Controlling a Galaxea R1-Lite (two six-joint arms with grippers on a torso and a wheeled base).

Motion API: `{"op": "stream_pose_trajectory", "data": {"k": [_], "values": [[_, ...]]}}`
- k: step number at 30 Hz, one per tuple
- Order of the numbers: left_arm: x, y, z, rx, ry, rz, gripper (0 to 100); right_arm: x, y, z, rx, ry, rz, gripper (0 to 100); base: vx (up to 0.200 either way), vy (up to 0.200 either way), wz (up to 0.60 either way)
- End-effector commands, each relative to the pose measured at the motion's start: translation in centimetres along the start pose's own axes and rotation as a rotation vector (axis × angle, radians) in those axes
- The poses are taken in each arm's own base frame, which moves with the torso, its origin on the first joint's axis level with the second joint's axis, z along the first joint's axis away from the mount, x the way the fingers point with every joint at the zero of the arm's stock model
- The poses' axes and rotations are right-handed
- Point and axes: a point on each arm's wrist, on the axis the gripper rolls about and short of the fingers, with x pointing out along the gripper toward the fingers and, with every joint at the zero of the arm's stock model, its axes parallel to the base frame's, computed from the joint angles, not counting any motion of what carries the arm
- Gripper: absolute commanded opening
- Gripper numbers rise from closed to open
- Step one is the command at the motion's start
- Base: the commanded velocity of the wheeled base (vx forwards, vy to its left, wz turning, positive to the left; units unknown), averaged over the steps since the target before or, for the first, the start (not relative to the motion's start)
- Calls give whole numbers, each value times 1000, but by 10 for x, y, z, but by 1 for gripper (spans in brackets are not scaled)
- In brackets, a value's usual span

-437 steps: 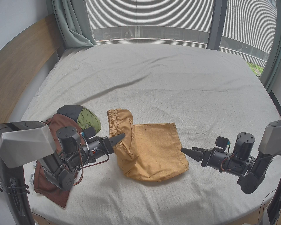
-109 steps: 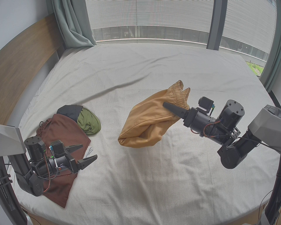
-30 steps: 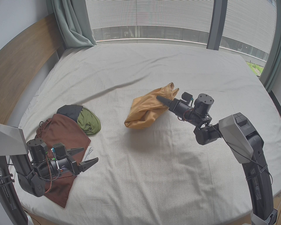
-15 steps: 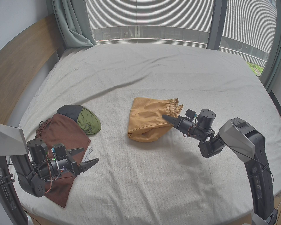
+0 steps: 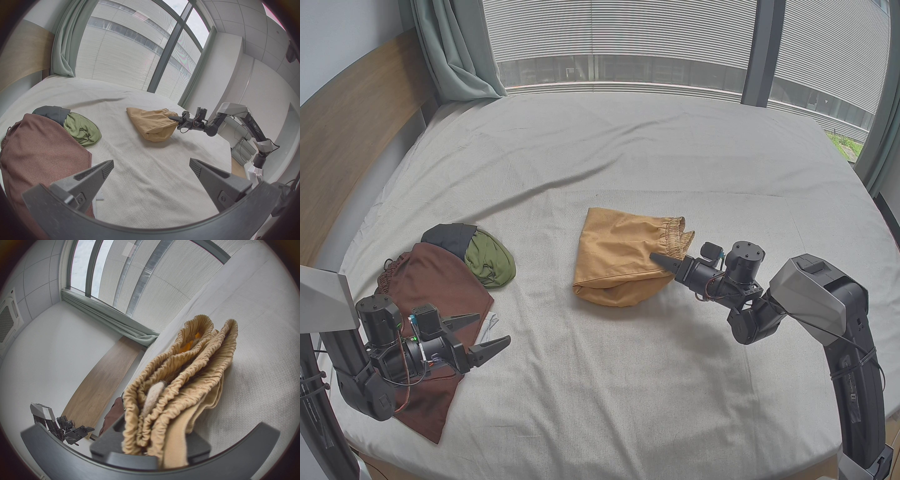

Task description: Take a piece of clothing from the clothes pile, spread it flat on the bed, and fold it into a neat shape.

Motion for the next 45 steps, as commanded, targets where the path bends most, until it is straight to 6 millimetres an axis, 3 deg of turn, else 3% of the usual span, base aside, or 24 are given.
{"op": "stream_pose_trajectory", "data": {"k": [1,10,27,34,39,41,45], "values": [[0,0,1,3,-3,-1,100,-2,-2,0,3,0,-8,100,0,0,0],[0,2,2,5,-10,5,100,-33,-4,-11,-55,60,-89,100,0,0,0],[-3,1,10,22,-33,8,100,-93,25,-53,-190,168,-129,100,0,0,0],[-3,0,10,24,-33,5,100,-93,51,-52,-224,158,-73,100,0,0,0],[-3,0,10,24,-33,7,100,-83,76,-37,-243,129,15,100,0,0,0],[-3,0,10,24,-33,5,100,-82,77,-35,-242,125,22,100,0,0,0],[-3,0,9,22,-30,5,100,-60,87,-12,-235,50,85,100,0,0,0]]}}
